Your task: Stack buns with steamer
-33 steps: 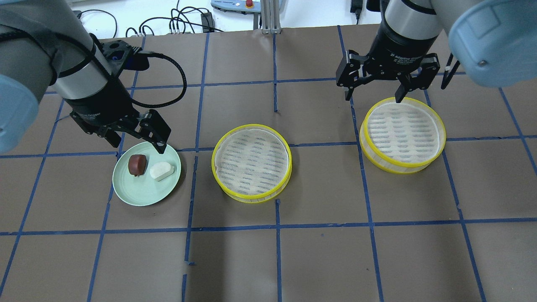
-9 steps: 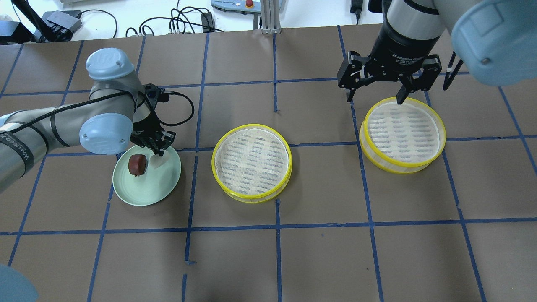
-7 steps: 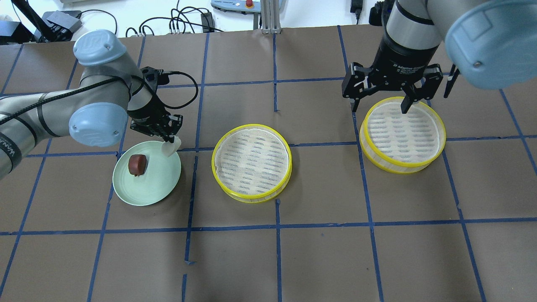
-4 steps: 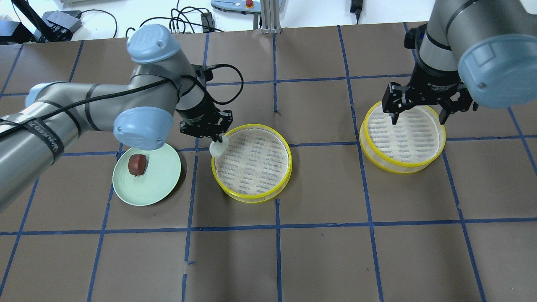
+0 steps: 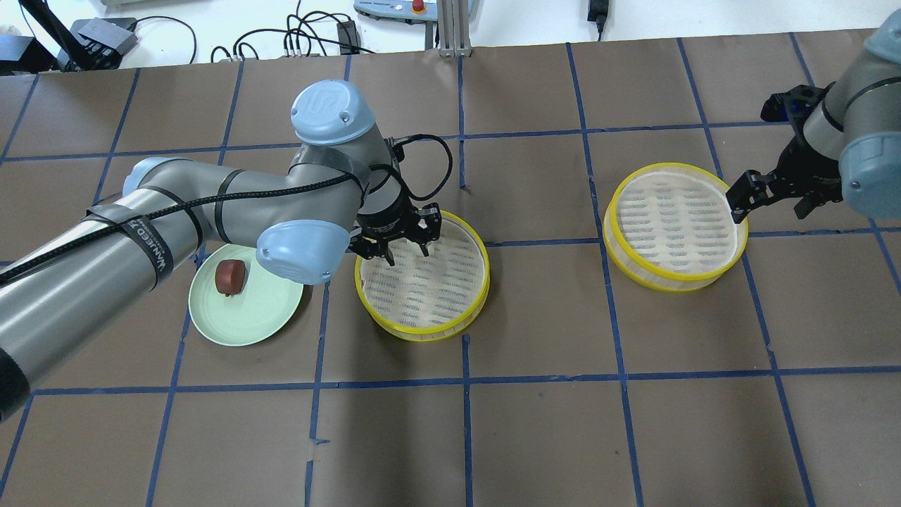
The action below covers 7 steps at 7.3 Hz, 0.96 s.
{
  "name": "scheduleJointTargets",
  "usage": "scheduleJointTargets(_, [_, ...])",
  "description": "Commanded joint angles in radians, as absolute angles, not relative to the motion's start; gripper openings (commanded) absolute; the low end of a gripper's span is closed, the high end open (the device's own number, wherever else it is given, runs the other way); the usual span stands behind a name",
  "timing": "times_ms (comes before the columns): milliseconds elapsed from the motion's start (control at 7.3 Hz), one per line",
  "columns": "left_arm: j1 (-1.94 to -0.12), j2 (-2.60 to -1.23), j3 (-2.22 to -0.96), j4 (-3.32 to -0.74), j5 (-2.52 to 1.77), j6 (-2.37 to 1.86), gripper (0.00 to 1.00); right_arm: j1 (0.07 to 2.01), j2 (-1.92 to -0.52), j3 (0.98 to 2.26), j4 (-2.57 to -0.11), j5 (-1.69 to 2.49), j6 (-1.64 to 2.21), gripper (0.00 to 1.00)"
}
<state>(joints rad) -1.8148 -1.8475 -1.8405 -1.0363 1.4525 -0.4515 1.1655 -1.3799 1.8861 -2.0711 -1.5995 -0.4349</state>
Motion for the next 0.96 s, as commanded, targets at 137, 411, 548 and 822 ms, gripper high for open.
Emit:
scheduleJointTargets(137, [-1.658,-1.823,-1.838,-1.029,1.454,-0.09,1.0,1.144,-1.215,1.862,-2.224,-1.585,-0.466,0.86])
scheduleJointTargets(411, [-1.464,-1.784,-1.851,-1.041,1.457,0.256,1.0,1.144,-1.19,1.868,-2.223,-1.586,-0.465,0.7])
scheduleJointTargets(548, [-1.377,-1.784,-1.868,-1.042,1.457,0.438,1.0,1.144,-1.189,1.87,-2.22,-1.592,-0.465,0.41])
scheduleJointTargets(822, [-1.254,-1.813,-1.942,-1.029,1.448,0.584,1.0,1.144,-1.189,1.868,-2.214,-1.589,-0.465,0.08])
